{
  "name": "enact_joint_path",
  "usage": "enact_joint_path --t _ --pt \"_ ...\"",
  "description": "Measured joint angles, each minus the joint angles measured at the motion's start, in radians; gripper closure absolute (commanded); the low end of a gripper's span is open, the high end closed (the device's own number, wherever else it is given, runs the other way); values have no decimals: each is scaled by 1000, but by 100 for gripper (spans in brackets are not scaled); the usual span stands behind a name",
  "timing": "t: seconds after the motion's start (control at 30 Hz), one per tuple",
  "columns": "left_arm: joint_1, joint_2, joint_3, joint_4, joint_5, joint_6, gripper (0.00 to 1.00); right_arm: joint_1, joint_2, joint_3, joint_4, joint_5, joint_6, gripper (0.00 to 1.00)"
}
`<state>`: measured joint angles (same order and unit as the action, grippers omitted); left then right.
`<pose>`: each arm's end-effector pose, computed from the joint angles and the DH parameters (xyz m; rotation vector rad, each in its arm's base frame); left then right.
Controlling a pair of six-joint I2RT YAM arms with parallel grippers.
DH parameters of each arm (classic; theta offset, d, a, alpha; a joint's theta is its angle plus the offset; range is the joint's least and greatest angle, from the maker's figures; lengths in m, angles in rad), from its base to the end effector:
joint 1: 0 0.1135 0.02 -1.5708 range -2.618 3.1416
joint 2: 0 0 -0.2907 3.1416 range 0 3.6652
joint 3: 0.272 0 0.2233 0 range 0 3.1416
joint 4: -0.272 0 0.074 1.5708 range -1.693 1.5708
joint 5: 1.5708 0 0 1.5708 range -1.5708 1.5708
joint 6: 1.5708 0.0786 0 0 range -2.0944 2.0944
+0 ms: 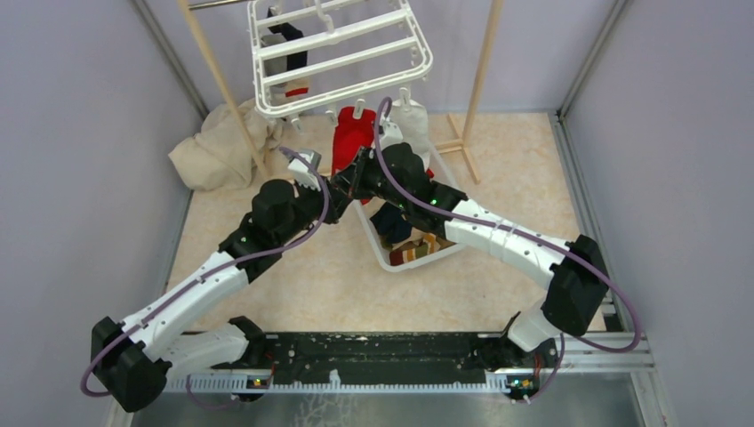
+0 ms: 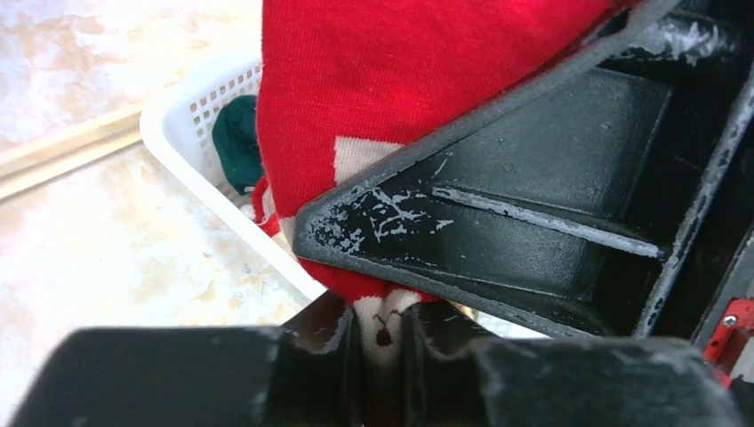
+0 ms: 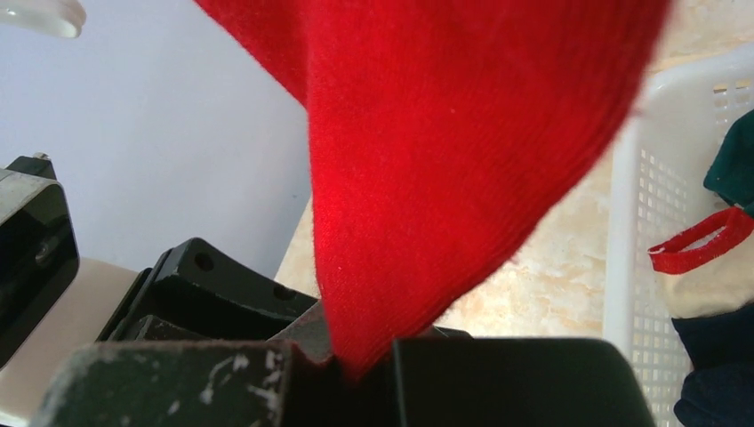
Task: Remove the socks clipped to the hanger
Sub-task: Remove the sock from the hanger.
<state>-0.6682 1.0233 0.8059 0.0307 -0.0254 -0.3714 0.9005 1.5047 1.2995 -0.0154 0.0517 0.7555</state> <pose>0.1909 -0.1481 0.3456 0.2496 1.7986 -0.7274 0.2345 0.2893 0.3851 -0.1005 1.9383 1.1104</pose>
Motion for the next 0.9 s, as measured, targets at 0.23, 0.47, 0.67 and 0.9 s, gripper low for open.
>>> enact_joint_path --t 0.23,0.47,0.67,0.9 --pt "-2 12 8 -1 22 1 93 0 -1 0 -9 1 -4 89" --pt "-2 45 14 -3 124 -13 94 0 -48 0 -97 35 -51 49" --pt "11 56 19 0 204 -23 93 1 -147 -3 -188 76 -136 37" --pt "121 88 30 18 349 -48 93 -22 -258 -9 -214 89 -214 36"
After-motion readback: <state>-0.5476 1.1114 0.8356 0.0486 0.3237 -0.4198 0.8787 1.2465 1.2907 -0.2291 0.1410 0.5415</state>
